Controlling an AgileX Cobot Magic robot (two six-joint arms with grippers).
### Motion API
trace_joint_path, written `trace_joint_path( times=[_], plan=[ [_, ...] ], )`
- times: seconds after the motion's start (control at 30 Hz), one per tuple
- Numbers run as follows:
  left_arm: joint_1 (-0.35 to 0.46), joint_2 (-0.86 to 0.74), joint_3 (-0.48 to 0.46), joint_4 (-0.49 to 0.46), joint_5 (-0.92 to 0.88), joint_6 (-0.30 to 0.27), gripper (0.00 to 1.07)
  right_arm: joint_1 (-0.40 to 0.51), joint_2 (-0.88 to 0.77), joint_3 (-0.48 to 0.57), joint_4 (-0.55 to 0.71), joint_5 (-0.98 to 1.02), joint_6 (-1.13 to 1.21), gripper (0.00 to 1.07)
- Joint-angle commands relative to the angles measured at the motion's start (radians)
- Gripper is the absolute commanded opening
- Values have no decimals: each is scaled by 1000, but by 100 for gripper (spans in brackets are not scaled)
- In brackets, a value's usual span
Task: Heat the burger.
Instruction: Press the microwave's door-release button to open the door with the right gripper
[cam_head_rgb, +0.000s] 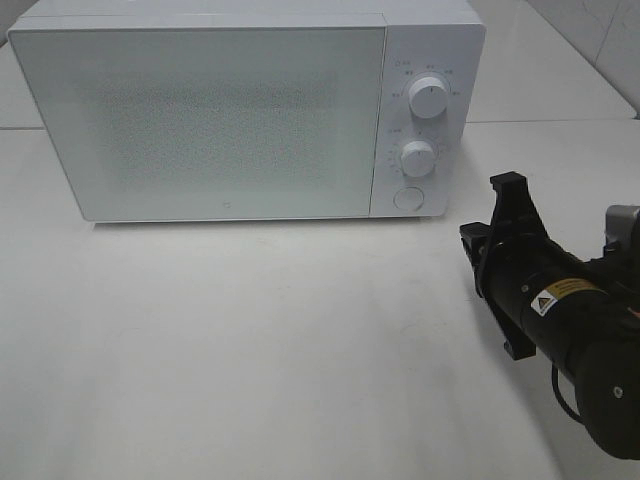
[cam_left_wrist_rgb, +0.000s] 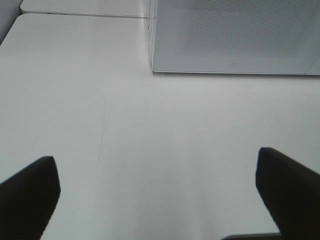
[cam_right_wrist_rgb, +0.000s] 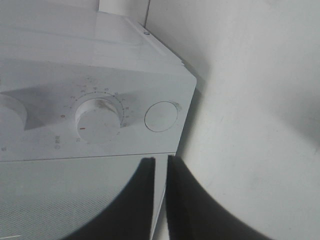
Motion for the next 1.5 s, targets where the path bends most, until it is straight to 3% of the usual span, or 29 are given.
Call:
trace_joint_path(
  times=[0.03, 0.33, 1.17, 1.5],
  plan=[
    [-1, -22, 1, -3, -14, -2, 100, 3, -3, -2, -12, -46, 55, 0],
    [-1, -22, 1, -3, -14, -2, 100, 3, -3, -10, 17, -28, 67, 0],
    [-1, -22, 1, -3, -14, -2, 100, -3, 176, -271, 49, 79, 26, 0],
    [-1, -22, 1, -3, -14, -2, 100, -52, 235, -372, 60, 160, 21, 0]
  ],
)
